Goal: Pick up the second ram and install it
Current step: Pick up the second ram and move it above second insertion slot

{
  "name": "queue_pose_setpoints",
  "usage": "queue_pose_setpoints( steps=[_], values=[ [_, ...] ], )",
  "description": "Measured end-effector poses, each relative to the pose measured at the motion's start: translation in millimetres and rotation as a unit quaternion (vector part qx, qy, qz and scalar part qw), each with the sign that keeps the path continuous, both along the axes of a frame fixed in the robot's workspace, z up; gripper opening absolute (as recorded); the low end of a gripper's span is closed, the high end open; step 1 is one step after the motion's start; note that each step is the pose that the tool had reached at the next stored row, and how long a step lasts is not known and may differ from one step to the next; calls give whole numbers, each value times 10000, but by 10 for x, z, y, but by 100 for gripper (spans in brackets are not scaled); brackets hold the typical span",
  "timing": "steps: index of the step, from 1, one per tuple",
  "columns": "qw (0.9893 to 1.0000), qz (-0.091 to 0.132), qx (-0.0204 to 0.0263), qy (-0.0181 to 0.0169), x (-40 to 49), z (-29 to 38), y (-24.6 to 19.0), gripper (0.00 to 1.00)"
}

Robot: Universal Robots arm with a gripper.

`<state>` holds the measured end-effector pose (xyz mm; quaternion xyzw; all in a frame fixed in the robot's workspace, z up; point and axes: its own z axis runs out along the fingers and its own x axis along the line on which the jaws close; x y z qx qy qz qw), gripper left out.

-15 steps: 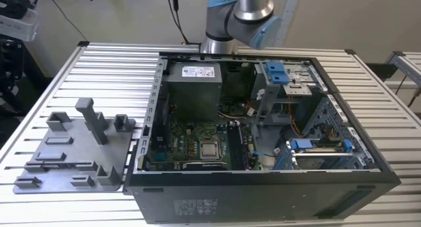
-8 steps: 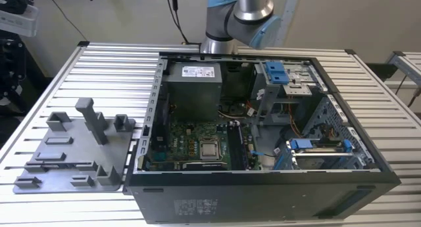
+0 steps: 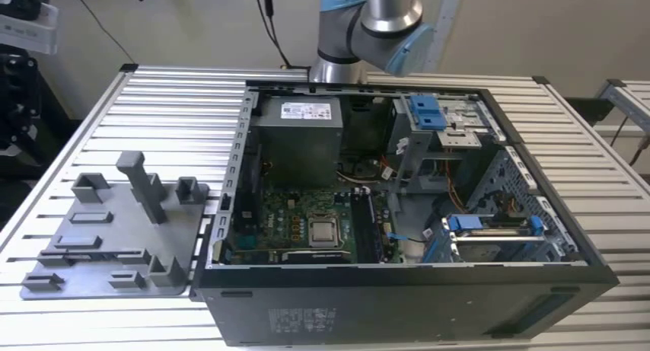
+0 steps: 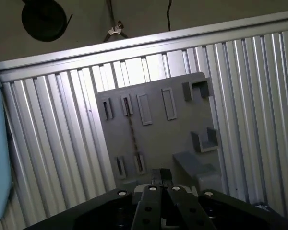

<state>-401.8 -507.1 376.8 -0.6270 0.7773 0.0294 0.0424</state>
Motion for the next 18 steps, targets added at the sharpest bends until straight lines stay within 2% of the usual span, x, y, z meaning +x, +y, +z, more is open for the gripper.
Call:
queue_pose_setpoints(
  steps=[2, 4, 6, 11, 13, 18],
  values=[
    [10000, 40, 0, 77, -3, -1, -1, 11],
    [9998, 107, -1, 139, -4, -3, -1, 11],
    [9996, 213, -1, 161, -7, -12, 0, 11],
    [9990, 413, -5, 161, -22, -50, -1, 11],
    [9988, 474, -7, 144, -30, -68, -1, 11],
    [9984, 565, -14, 21, -48, -105, -1, 11]
  ],
)
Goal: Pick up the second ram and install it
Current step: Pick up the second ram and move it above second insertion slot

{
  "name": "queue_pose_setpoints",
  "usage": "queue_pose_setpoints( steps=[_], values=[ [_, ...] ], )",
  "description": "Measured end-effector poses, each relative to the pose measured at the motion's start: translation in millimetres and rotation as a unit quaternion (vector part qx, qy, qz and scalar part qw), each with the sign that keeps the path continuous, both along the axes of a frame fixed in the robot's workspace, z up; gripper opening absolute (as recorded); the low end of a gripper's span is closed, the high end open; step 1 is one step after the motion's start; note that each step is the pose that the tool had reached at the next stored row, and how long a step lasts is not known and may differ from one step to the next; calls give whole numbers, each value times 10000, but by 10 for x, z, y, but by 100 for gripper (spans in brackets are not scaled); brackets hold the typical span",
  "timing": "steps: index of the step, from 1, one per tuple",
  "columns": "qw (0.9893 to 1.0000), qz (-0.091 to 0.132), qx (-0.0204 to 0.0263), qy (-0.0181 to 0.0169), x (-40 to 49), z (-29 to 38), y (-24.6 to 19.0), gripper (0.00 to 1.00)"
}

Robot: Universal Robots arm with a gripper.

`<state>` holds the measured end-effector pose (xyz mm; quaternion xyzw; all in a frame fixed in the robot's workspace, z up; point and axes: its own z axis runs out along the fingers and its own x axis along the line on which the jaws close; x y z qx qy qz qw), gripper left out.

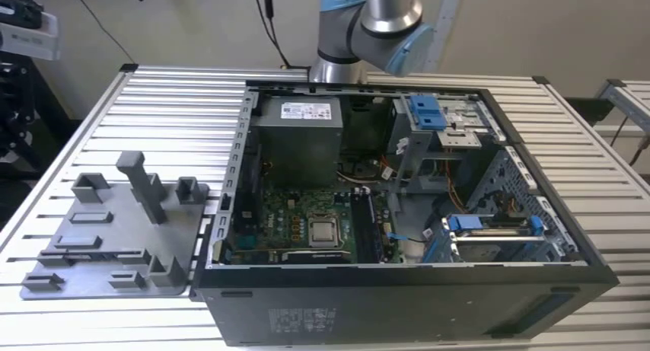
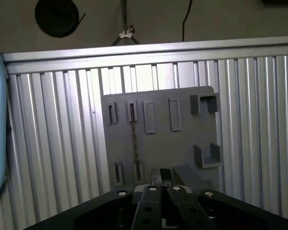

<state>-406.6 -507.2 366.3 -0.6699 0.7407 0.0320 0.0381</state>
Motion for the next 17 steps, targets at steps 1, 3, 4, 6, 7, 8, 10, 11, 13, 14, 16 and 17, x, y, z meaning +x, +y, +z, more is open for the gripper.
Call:
queue_pose_setpoints(
  steps=[1, 3, 4, 6, 7, 8, 10, 11, 13, 14, 16, 17],
  values=[
    [10000, 10, -1, -7, -1, -4, 0, 11],
    [10000, 31, -1, -17, -2, -10, 0, 11],
    [10000, 44, 0, -28, -3, -15, 0, 11],
    [10000, 47, -1, -32, -3, -15, 0, 11],
    [10000, 47, -1, -32, -3, -15, 0, 11],
    [10000, 47, -1, -32, -3, -15, 0, 11],
    [10000, 47, -1, -33, -3, -15, 0, 11],
    [10000, 47, -1, -33, -3, -15, 0, 11],
    [10000, 47, -1, -33, -3, -15, 0, 11],
    [10000, 47, -1, -33, -3, -15, 0, 11],
    [10000, 47, -1, -33, -3, -15, 0, 18],
    [10000, 47, -1, -33, -3, -15, 0, 18]
  ],
)
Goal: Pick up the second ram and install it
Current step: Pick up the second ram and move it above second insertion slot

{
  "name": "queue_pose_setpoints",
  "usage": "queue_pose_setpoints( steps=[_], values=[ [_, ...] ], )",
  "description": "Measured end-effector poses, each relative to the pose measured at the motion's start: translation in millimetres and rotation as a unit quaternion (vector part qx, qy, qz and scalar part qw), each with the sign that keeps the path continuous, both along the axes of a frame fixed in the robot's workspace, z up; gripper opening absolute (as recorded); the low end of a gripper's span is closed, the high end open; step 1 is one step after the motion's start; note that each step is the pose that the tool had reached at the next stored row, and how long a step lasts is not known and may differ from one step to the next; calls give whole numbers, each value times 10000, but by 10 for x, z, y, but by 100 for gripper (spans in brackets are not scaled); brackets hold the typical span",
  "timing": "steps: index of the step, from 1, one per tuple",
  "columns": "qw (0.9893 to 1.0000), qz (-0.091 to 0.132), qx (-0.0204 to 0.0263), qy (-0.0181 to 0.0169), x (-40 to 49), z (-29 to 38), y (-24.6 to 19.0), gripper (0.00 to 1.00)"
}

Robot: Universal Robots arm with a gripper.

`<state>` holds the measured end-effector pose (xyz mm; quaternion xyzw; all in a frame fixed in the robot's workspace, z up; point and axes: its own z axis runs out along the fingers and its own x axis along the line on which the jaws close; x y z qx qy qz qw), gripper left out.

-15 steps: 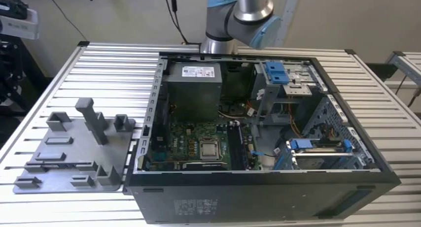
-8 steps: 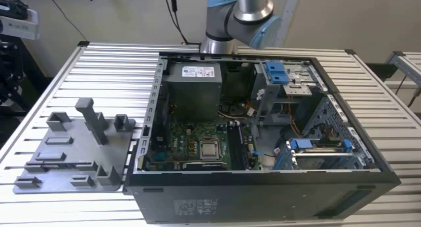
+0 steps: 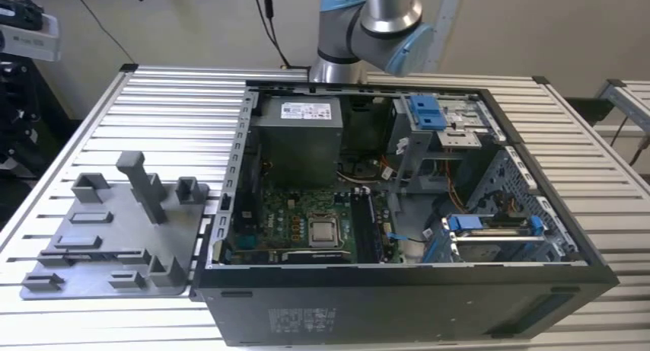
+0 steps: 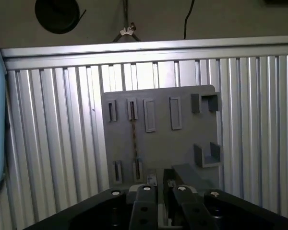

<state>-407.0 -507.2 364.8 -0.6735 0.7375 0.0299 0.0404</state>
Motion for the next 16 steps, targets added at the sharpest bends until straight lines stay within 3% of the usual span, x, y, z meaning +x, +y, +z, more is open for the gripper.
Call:
queue_pose_setpoints(
  steps=[4, 16],
  values=[
    [10000, 0, 0, 0, 0, 0, 0, 36],
    [10000, 9, -1, -6, -2, -29, 0, 36]
  ],
)
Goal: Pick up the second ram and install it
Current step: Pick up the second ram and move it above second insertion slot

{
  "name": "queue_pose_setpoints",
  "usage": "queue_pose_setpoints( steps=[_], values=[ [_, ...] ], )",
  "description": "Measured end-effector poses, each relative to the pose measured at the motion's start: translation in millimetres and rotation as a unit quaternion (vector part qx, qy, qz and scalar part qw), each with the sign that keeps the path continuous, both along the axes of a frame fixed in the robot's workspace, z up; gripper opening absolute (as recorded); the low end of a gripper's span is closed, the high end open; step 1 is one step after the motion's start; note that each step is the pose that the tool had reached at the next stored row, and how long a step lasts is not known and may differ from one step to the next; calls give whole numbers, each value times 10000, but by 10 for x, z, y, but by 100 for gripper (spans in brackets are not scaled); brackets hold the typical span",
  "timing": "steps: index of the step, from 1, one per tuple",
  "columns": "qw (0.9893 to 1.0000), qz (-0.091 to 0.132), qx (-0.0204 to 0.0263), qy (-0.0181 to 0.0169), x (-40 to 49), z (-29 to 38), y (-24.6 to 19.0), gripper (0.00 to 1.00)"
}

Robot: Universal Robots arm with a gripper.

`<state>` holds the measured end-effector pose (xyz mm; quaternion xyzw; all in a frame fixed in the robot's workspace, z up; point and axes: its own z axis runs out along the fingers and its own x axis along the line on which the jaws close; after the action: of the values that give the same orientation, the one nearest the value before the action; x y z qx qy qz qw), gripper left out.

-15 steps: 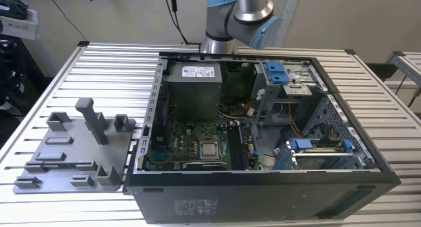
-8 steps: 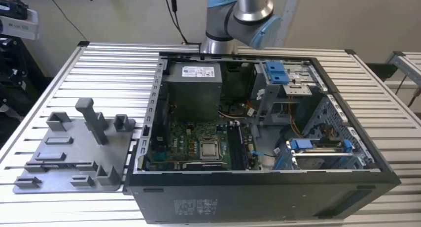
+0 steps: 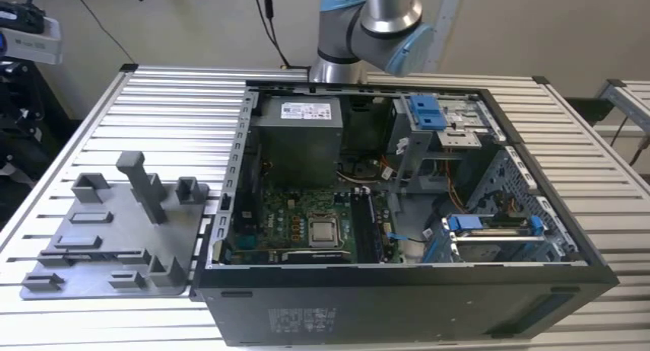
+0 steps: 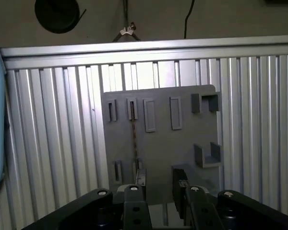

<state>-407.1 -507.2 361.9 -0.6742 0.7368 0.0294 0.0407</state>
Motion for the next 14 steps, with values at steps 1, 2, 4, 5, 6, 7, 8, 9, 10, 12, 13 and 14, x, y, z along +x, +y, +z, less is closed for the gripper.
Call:
queue_pose_setpoints(
  steps=[1, 2, 4, 5, 6, 7, 8, 9, 10, 12, 13, 14],
  values=[
    [10000, 14, -2, 0, 0, -12, 0, 36],
    [10000, 30, -4, 0, 1, -25, 0, 36],
    [10000, 71, -12, 0, 1, -56, 1, 36],
    [10000, 98, -16, 1, 2, -73, 1, 36],
    [9999, 129, -20, 0, 3, -90, 1, 36],
    [9999, 158, -23, 0, 4, -107, 1, 36],
    [9998, 187, -26, 0, 5, -122, 1, 36],
    [9998, 214, -30, 0, 6, -137, 1, 36],
    [9997, 230, -35, 1, 6, -147, 1, 36],
    [9997, 260, -43, 1, 7, -166, 0, 36],
    [9996, 273, -49, 1, 7, -177, 0, 36],
    [9996, 283, -55, 1, 6, -190, 0, 36]
  ],
)
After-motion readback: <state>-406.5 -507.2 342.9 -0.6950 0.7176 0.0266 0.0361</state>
